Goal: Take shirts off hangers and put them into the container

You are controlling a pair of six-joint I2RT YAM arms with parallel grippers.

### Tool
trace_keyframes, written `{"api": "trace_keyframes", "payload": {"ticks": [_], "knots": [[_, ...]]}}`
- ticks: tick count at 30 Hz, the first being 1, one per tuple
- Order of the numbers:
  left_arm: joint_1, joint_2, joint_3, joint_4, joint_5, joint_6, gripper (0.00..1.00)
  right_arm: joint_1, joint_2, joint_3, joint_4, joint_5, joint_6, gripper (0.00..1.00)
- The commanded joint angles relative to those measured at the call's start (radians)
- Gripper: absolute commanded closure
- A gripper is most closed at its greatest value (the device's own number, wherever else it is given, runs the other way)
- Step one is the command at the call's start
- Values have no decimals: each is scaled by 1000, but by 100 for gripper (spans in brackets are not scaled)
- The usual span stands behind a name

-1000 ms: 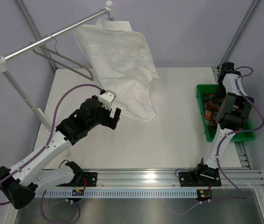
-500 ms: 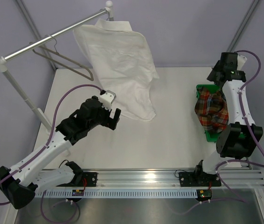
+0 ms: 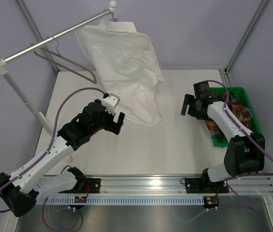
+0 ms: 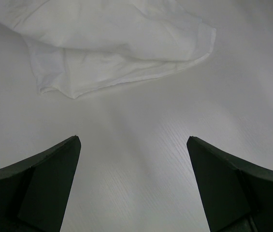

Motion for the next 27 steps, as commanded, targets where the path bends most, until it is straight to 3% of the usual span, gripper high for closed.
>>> {"api": "trace_keyframes", "payload": {"ticks": [1,5,13,27], "knots": [[-4,-16,17,35,-11,-2,1,6,20,14,31,-81,-20,13],[-4,-16,17,35,-19,-1,1,6,95,26,22,-37,-14,11],[-4,-15,16,35,-23,-1,1,-45,125,51,23,229,26,9],[-4,-22,16,35,-17,-2,1,-379,17,9,111,215,107,13]]}}
